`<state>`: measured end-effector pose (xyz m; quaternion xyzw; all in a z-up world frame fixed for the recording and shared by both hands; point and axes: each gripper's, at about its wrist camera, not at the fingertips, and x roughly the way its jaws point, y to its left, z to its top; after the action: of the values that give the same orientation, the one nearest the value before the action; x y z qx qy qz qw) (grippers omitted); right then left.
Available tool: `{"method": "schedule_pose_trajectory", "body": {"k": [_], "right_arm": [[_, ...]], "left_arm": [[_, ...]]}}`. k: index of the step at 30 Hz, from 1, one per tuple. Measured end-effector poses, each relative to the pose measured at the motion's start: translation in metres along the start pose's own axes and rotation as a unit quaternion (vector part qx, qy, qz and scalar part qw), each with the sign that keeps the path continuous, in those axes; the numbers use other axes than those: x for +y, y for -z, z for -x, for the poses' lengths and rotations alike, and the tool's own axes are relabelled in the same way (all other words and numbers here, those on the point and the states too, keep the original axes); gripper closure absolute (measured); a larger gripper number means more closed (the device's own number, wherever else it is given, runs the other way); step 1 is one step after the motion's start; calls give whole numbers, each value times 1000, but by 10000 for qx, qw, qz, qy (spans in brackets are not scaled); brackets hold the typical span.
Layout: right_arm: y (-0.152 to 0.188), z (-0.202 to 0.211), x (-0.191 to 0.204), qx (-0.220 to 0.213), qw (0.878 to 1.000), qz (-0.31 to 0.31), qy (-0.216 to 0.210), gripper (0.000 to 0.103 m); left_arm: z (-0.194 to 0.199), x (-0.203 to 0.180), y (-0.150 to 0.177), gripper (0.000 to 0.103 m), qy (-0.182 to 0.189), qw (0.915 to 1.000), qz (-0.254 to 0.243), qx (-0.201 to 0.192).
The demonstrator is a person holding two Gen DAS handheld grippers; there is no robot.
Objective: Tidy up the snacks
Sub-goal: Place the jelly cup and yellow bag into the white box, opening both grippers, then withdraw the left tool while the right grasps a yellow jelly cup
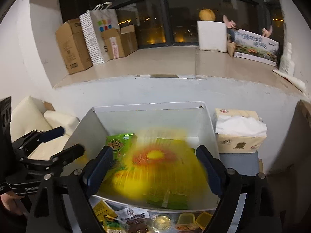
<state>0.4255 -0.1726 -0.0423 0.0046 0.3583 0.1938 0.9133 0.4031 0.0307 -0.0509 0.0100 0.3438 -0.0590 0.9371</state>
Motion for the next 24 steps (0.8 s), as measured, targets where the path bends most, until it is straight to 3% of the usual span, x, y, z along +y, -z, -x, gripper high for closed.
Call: {"method": "schedule_pose_trajectory", "body": {"k": [5,14,15,19,24], "right_arm": [[6,1,-14,4,9994,-329,-106,6],[16,42,-2,-353,9989,-265,-139,5],[21,51,2,-397,9989,-200,-131,0],[48,84,19,-565,9983,77,72,0],[101,123,21,-564,9983,-110,-31,0]], "left_arm": [[0,3,4,9,27,10000,10,58],[31,-8,15,6,20,10000,-37,-30],[36,-9,17,5,15,10000,-31,-50],[68,-14,38,0,159,9996,189,-114],[102,-23,72,0,129,9995,267,-98]]}}
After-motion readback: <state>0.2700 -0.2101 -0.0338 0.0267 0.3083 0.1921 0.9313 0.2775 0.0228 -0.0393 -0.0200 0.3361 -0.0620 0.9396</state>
